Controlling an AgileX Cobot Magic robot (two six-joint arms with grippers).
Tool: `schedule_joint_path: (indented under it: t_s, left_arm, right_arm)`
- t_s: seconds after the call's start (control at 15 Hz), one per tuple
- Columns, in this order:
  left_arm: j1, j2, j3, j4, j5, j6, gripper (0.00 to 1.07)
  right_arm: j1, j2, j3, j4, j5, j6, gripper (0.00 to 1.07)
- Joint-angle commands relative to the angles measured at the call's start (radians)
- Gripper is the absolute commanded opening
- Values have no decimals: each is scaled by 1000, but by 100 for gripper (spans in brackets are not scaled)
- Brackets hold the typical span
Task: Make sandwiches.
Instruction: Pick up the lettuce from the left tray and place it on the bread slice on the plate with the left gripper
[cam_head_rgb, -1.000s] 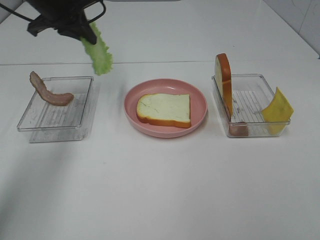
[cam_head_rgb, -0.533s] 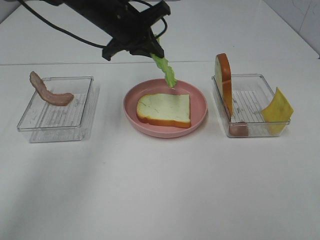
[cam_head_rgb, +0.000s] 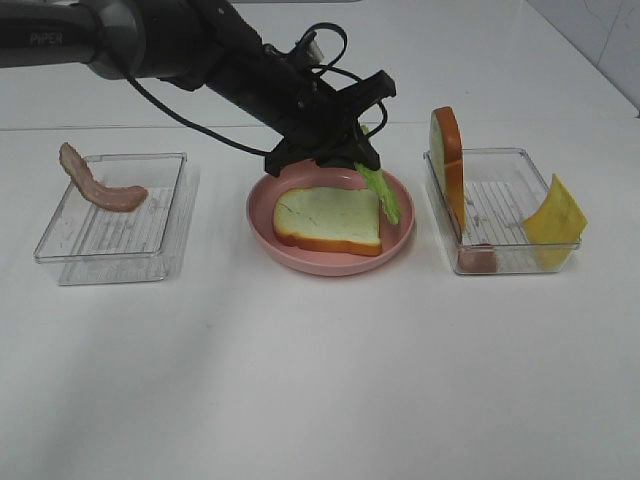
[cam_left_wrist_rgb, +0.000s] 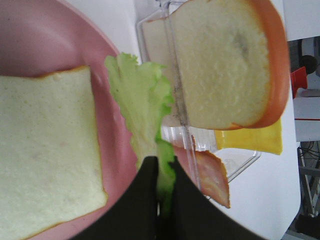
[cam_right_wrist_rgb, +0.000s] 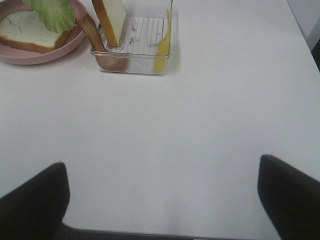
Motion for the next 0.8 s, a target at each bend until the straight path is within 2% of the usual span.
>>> schedule_joint_path:
  t_s: [0.07, 0.27, 0.6, 0.8]
  left_arm:
    - [4, 22, -8, 1, 25, 34, 0]
    - [4, 22, -8, 92, 39, 23, 0]
    - [4, 22, -8, 290, 38, -77, 0]
    - [4, 22, -8, 310, 31, -77, 8]
  right_arm:
    - [-6, -30, 2, 0, -5, -7, 99]
    - [-6, -30, 2, 0, -5, -7, 99]
    - [-6, -30, 2, 0, -5, -7, 99]
    - [-6, -30, 2, 0, -5, -7, 99]
